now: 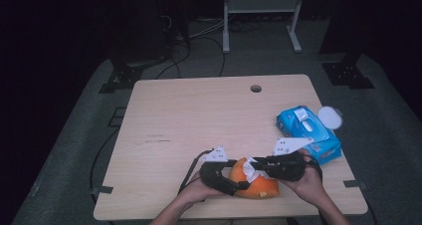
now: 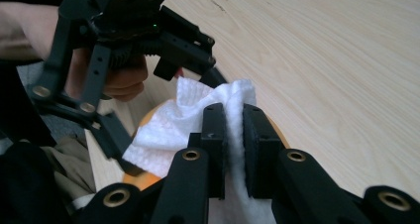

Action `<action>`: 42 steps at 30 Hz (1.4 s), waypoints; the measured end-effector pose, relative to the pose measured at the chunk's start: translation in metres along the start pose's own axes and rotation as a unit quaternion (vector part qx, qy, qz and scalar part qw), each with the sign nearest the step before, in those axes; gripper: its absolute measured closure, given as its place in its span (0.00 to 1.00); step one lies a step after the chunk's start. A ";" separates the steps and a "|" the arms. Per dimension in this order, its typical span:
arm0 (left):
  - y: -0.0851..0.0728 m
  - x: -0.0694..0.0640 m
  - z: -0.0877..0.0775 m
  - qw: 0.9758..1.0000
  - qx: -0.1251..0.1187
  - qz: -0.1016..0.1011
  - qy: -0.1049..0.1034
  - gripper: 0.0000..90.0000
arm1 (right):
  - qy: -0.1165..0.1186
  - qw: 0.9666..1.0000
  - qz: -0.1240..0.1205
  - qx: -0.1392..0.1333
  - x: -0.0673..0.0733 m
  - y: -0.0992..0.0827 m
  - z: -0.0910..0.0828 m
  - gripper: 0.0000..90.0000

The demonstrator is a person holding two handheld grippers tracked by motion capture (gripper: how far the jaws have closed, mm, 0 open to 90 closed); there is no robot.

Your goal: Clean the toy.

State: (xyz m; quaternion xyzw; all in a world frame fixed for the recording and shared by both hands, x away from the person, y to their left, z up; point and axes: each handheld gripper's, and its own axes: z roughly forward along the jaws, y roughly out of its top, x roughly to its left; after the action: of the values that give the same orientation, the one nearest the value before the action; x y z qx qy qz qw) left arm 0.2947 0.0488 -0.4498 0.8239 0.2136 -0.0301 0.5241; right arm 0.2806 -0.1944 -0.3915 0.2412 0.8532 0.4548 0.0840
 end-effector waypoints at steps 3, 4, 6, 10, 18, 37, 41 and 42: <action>0.007 -0.007 -0.009 0.998 -0.023 0.051 0.024 0.35 | 0.002 1.000 0.009 -0.020 0.001 0.005 -0.001 0.89; 0.011 -0.010 -0.012 0.996 -0.029 0.077 0.043 0.36 | 0.000 1.000 0.009 -0.030 0.002 0.008 -0.003 0.89; 0.016 -0.013 -0.017 0.989 -0.039 0.119 0.078 0.36 | -0.020 0.999 0.000 -0.046 0.007 0.015 -0.005 0.89; 0.009 -0.002 -0.023 0.981 -0.014 0.166 0.099 0.33 | -0.044 0.998 -0.004 -0.039 0.004 0.015 0.003 0.89; -0.002 0.022 -0.034 0.994 -0.014 0.080 0.076 0.11 | -0.059 0.997 0.054 -0.008 -0.024 -0.015 0.009 0.90; -0.007 0.024 -0.035 0.995 0.006 0.068 0.069 0.17 | -0.044 0.998 0.044 0.001 -0.018 -0.021 0.014 0.90; -0.002 0.024 -0.035 0.995 -0.041 0.063 0.066 0.10 | -0.041 0.998 0.038 -0.005 -0.015 -0.016 0.016 0.90; -0.002 0.023 -0.033 0.995 -0.037 0.065 0.069 0.10 | -0.040 0.999 0.036 -0.009 -0.013 -0.014 0.017 0.90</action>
State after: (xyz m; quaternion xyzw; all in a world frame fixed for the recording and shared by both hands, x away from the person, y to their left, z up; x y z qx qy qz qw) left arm 0.3087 0.0860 -0.4430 0.8164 0.1958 0.0687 0.5389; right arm 0.2933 -0.1946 -0.4134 0.2888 0.8359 0.4552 0.1036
